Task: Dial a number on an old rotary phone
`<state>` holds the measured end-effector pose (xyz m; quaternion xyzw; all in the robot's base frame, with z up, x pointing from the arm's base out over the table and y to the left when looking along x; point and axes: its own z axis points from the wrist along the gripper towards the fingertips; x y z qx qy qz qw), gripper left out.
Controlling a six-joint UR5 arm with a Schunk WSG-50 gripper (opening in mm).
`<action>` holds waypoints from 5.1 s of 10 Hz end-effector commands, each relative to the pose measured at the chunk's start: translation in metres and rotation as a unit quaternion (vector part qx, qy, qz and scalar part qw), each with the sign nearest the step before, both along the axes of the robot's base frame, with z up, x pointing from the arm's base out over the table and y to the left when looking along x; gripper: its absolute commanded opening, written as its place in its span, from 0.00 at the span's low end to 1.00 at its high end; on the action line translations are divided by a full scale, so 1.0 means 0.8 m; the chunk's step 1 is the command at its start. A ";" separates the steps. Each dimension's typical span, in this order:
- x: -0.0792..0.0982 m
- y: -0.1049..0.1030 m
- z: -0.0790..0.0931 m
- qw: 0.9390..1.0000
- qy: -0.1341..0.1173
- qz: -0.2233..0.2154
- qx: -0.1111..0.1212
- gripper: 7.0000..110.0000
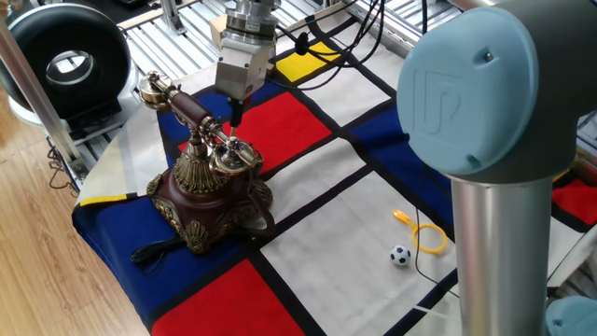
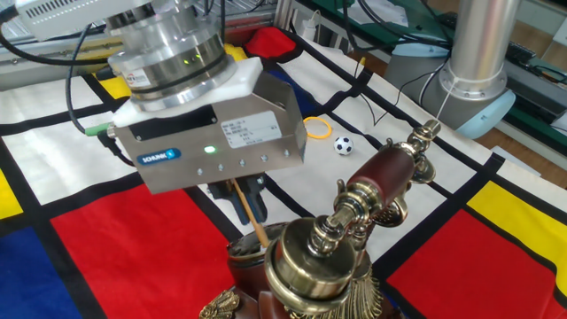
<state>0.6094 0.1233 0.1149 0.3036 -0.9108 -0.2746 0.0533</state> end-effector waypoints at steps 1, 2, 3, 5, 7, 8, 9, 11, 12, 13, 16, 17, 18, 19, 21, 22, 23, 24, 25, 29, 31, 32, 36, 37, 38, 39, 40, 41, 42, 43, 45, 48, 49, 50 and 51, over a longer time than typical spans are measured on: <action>0.002 -0.011 0.005 1.000 -0.005 -0.001 0.014 0.00; 0.005 -0.004 0.002 1.000 -0.007 -0.008 0.016 0.00; 0.006 -0.004 0.001 1.000 -0.007 -0.008 0.016 0.00; -0.001 -0.003 0.006 1.000 0.002 -0.011 0.017 0.00; -0.023 0.003 0.012 0.999 0.022 -0.015 0.019 0.00; -0.030 0.003 0.012 0.999 0.026 -0.013 0.019 0.00; -0.039 0.005 0.016 0.999 0.034 -0.011 0.025 0.00; -0.041 0.011 0.016 0.999 0.037 -0.015 0.031 0.00; -0.038 0.014 0.015 0.999 0.034 -0.018 0.034 0.00; -0.035 0.014 0.013 0.999 0.031 -0.019 0.033 0.00; -0.030 0.006 0.010 0.999 0.023 -0.015 0.025 0.00; -0.029 0.003 0.013 0.999 0.022 -0.012 0.027 0.00; -0.027 0.000 0.014 0.999 0.018 -0.009 0.027 0.00; -0.023 0.002 0.015 0.999 0.009 -0.006 0.034 0.00; -0.018 0.001 0.013 0.999 -0.016 0.021 0.039 0.00; -0.015 0.000 0.010 0.998 -0.032 0.036 0.039 0.00; -0.012 0.002 0.008 0.997 -0.046 0.050 0.044 0.00; -0.009 0.004 0.006 0.996 -0.058 0.056 0.045 0.00; -0.009 0.007 0.007 0.995 -0.062 0.063 0.052 0.00; -0.021 -0.002 0.010 0.994 -0.055 0.078 0.043 0.00; -0.023 -0.003 0.015 0.994 -0.056 0.080 0.048 0.00; -0.024 0.000 0.016 0.994 -0.056 0.080 0.050 0.00; -0.023 0.005 0.011 0.994 -0.060 0.078 0.050 0.00; -0.022 0.003 0.010 0.994 -0.061 0.080 0.047 0.00; -0.021 0.006 0.009 0.994 -0.062 0.081 0.050 0.00; -0.020 0.010 0.008 0.993 -0.066 0.084 0.055 0.00; -0.021 0.012 0.007 0.992 -0.066 0.089 0.059 0.00; -0.020 0.011 0.006 0.992 -0.067 0.093 0.059 0.00; -0.020 0.011 0.005 0.991 -0.068 0.094 0.059 0.00; -0.019 0.010 0.004 0.991 -0.070 0.097 0.058 0.00; -0.014 0.012 0.004 0.989 -0.081 0.102 0.064 0.00; -0.006 0.011 0.002 0.988 -0.091 0.104 0.067 0.00; -0.002 0.011 0.002 0.987 -0.095 0.105 0.070 0.00; 0.000 0.012 0.000 0.987 -0.098 0.105 0.074 0.00; 0.004 0.012 -0.002 0.986 -0.100 0.105 0.078 0.00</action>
